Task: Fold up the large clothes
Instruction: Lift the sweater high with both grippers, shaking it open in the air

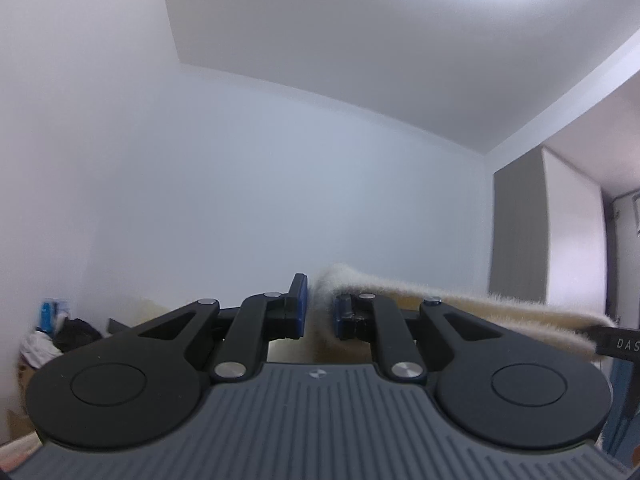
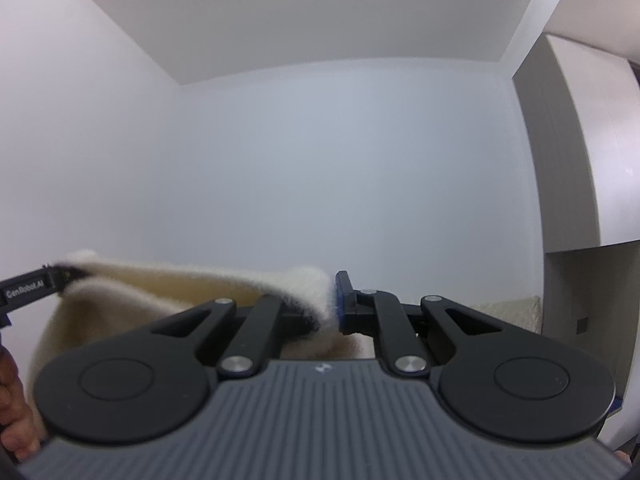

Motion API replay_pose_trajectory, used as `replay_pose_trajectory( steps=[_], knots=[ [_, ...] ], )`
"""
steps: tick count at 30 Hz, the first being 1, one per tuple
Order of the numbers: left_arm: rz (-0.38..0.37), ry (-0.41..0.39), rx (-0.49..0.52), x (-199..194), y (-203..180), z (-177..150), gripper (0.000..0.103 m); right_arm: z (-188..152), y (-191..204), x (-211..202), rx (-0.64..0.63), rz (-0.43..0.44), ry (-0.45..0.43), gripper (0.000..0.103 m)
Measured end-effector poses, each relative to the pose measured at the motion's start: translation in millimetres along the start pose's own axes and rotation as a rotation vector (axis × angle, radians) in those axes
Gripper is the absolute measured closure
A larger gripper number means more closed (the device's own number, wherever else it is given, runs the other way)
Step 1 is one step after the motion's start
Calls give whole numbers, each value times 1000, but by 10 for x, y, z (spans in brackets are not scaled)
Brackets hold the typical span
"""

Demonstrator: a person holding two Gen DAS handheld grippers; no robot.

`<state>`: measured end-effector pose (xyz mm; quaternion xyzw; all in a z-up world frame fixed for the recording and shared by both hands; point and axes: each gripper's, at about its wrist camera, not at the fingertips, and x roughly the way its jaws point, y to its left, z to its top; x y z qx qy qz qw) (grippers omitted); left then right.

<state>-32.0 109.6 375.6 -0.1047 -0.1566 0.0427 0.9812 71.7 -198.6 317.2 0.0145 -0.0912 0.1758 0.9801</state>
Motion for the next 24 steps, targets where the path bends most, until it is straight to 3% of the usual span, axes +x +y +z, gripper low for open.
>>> replay_pose_trajectory(
  steps=[3,8,13,17,23,24],
  knots=[
    [19,50,-17,185,262,-139,88,-82,127,313,-6,17,67,92],
    [58,162,-26,726,746,-662,88,-593,162,1064,29,32,180,92],
    [116,312,-65,1706,1371,-1400,88,-1321,144,2173,45,17,304,92],
    [156,401,-83,2665,1907,-2295,88,-1985,150,3177,36,-20,377,92],
    [197,540,-113,4120,2647,-4018,87,-3239,-25,4618,72,-65,489,92],
    [206,567,-116,4359,2724,-4320,87,-3461,92,4631,72,-71,504,92]
  ],
)
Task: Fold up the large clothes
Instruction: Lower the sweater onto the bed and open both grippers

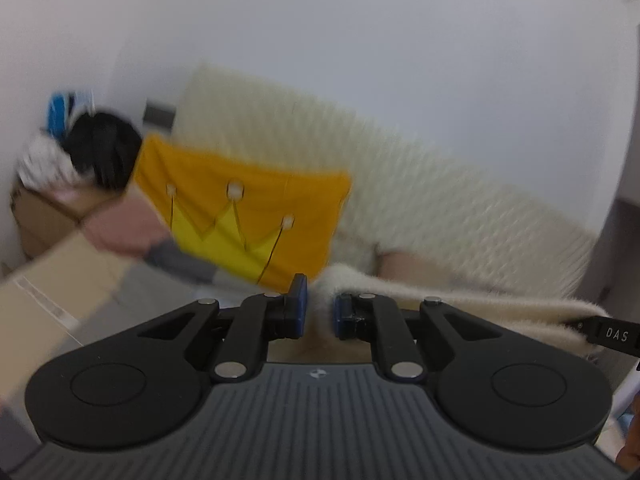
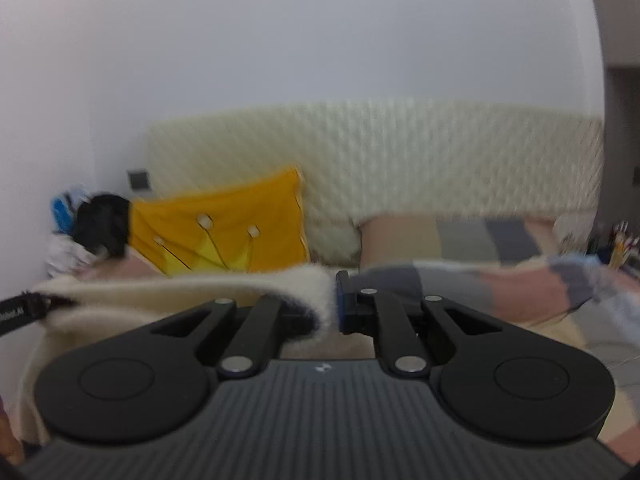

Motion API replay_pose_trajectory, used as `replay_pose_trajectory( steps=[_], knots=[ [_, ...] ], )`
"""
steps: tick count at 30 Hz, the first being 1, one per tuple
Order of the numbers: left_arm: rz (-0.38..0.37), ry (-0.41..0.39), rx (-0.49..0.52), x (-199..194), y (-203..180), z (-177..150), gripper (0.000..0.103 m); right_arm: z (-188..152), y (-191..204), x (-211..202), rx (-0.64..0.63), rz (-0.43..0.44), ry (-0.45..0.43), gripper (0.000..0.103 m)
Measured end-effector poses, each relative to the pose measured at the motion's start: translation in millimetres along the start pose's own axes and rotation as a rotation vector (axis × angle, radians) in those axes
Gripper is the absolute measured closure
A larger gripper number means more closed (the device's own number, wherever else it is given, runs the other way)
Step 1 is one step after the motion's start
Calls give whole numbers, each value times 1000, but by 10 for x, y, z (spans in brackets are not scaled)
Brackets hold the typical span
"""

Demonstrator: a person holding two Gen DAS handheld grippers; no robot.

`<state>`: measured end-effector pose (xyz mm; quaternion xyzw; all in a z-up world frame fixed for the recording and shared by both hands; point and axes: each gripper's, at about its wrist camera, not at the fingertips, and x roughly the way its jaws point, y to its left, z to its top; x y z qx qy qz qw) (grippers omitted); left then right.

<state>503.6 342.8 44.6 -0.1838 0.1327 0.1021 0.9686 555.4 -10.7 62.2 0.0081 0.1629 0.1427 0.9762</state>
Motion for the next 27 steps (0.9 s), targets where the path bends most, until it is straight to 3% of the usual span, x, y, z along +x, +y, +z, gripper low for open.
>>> replay_pose_trajectory(
  steps=[3,6,11,15,19,21,27],
  knots=[
    [18,90,-32,1116,323,-423,88,-346,0,676,-25,-12,68,92],
    [51,163,-21,1946,599,-827,88,-745,13,1238,-61,-3,135,92],
    [77,276,-34,2753,1082,-1416,87,-1318,-28,1952,-73,34,220,92],
    [110,347,-1,3170,1323,-1728,87,-1697,0,2400,-31,70,298,91],
    [103,383,22,3249,1434,-1902,85,-2010,-8,2719,16,77,372,91],
    [106,380,61,3213,1407,-1937,80,-2091,-11,2765,29,81,360,90],
    [99,388,66,3230,1409,-1943,80,-2253,51,2734,20,57,306,90]
  ],
)
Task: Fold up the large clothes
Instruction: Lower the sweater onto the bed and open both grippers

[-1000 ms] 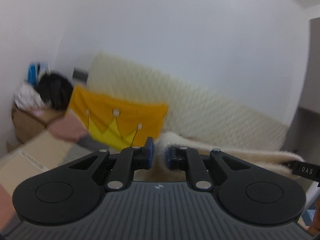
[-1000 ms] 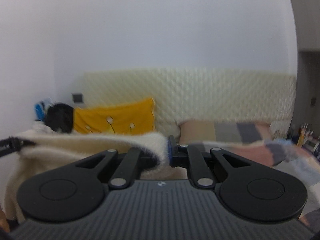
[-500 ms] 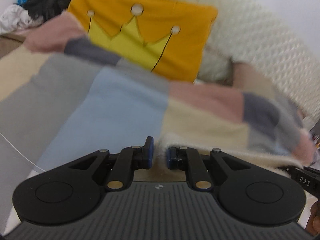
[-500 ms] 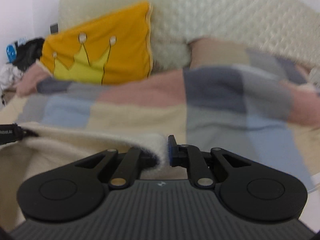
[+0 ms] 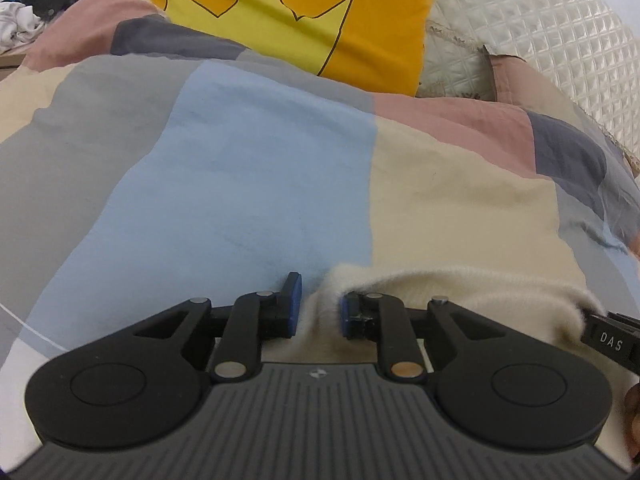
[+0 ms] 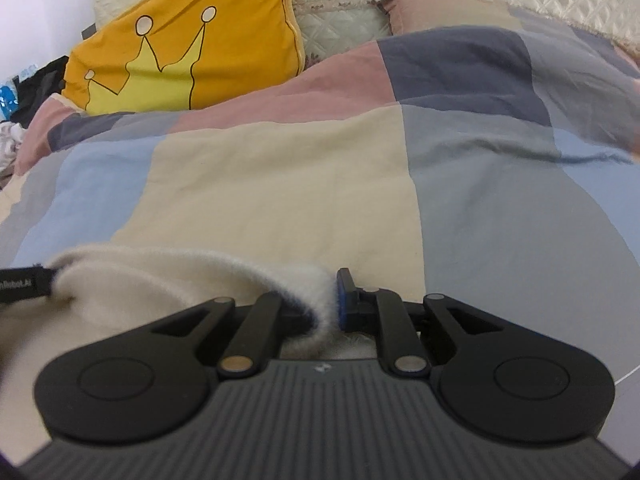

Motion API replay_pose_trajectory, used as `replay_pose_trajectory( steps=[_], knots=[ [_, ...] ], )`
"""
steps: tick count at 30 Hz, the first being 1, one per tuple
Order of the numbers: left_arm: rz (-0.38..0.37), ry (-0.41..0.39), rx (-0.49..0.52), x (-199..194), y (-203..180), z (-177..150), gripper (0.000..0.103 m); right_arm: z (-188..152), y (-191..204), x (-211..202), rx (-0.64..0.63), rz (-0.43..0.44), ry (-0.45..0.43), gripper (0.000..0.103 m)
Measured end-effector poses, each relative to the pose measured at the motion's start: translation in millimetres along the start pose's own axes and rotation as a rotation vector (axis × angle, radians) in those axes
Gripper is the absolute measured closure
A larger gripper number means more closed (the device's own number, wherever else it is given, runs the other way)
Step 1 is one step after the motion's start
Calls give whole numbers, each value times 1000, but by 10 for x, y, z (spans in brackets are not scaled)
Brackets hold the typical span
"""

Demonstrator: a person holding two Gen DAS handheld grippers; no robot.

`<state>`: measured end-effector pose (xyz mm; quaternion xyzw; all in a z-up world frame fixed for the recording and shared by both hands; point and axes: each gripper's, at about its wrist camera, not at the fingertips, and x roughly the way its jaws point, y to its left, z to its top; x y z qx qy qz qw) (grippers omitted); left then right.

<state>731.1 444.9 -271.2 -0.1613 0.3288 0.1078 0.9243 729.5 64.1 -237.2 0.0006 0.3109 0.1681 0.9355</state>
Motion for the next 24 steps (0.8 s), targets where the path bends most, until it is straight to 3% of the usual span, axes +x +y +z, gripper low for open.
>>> replay_pose_trajectory(
  steps=[5,8,10,14,16,17,19,20,22,24],
  knots=[
    [3,14,15,-34,-14,49,80,-48,130,72,-47,-46,-14,90],
    [15,59,33,-91,-41,137,72,-16,83,53,-33,-31,-3,90],
    [35,92,46,-153,-55,243,55,39,34,21,-8,-11,13,89],
    [30,144,51,-268,-41,455,34,182,-148,-107,127,38,65,82],
    [44,158,72,-344,-60,521,20,235,-165,-125,129,60,97,75],
    [46,173,84,-378,-73,542,19,257,-151,-131,112,65,110,67],
    [25,195,128,-433,-118,560,11,306,-117,-170,91,81,127,45],
    [1,207,167,-465,-165,574,8,336,-95,-196,88,101,135,29],
    [-18,197,228,-549,-261,585,6,395,-32,-236,76,143,160,18],
    [-36,175,259,-657,-359,597,6,457,56,-289,44,130,175,18]
  ],
)
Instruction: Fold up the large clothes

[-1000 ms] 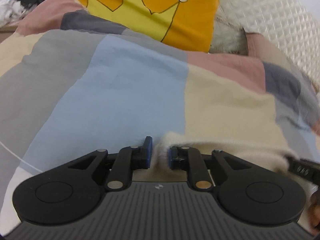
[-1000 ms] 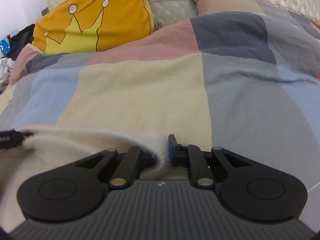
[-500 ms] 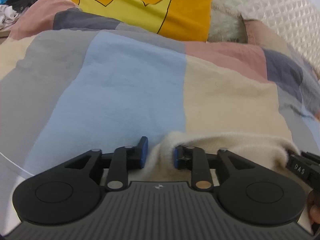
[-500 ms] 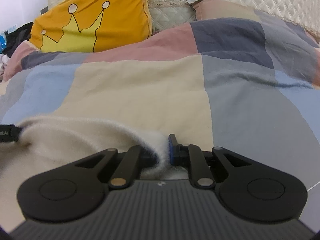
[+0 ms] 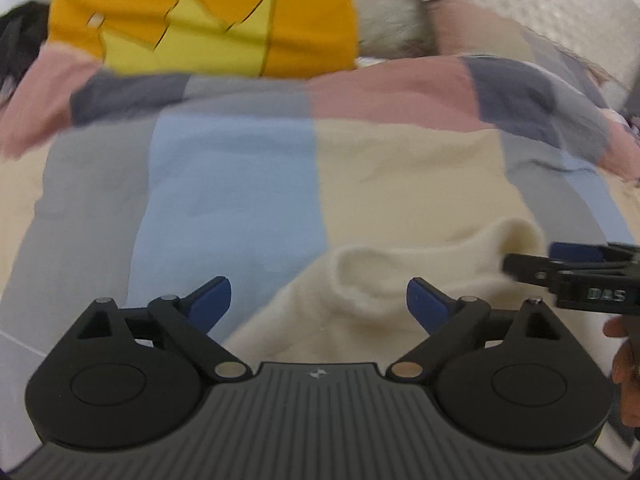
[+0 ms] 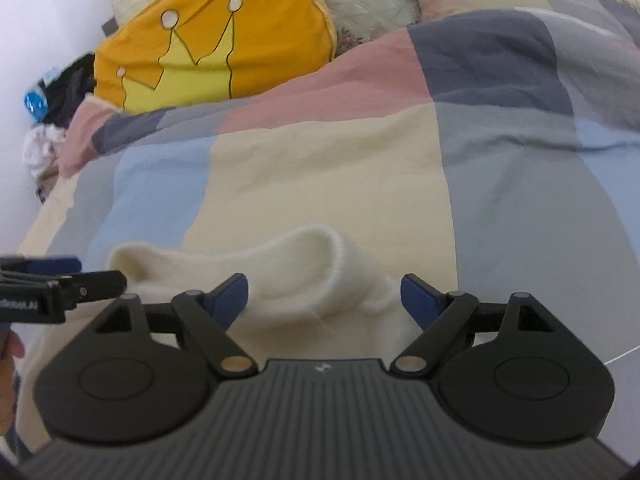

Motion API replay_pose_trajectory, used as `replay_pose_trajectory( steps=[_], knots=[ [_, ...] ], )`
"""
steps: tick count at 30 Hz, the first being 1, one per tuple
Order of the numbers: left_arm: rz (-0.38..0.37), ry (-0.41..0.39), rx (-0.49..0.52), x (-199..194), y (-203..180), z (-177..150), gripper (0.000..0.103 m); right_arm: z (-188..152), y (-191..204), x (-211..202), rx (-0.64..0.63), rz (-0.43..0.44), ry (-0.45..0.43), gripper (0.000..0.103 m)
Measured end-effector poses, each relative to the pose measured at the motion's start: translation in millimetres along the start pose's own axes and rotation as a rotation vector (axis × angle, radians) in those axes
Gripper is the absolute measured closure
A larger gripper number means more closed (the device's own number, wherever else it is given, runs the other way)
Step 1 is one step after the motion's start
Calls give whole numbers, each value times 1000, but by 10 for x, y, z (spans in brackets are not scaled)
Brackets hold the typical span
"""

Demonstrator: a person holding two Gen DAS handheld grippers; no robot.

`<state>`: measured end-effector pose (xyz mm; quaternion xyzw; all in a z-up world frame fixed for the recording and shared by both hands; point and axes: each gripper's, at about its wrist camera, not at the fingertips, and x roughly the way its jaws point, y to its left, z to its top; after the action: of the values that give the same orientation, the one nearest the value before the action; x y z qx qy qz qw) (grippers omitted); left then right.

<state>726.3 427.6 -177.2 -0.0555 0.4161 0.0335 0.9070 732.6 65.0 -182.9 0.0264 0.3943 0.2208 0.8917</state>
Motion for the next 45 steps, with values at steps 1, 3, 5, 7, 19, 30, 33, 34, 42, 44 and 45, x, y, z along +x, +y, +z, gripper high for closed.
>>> replay_pose_trajectory(
  steps=[1,3,5,7,19,30,33,34,42,44,45],
  knots=[
    [-9,-10,-6,-49,-21,5,6,15,31,-32,-11,-4,-2,18],
    [-20,-23,-42,-147,-33,-4,6,35,64,-128,-13,0,-26,18],
    [-26,-30,-62,-248,-34,-29,6,34,68,-226,11,-4,-39,18],
    [-11,-48,-56,-393,-54,-79,6,22,74,-329,26,5,-46,18],
    [-2,-153,-57,-1514,-255,-509,6,-215,463,-1352,-134,-14,-193,18],
    [-2,-293,-72,-3452,-608,-1191,6,-966,950,-3096,-214,39,-280,18],
    [9,-314,-86,-3943,-654,-1489,6,-1228,1008,-3504,-194,76,-292,18],
    [15,-324,-95,-4121,-674,-1606,6,-1319,1028,-3630,-199,79,-302,18],
    [27,-368,-174,-5182,-598,-2501,6,-2066,1074,-4355,-167,89,-320,18],
    [38,-365,-193,-5304,-565,-2719,6,-2270,1086,-4431,-184,87,-315,18],
    [38,-366,-204,-5339,-549,-2824,6,-2392,1093,-4463,-191,84,-310,18]
  ],
)
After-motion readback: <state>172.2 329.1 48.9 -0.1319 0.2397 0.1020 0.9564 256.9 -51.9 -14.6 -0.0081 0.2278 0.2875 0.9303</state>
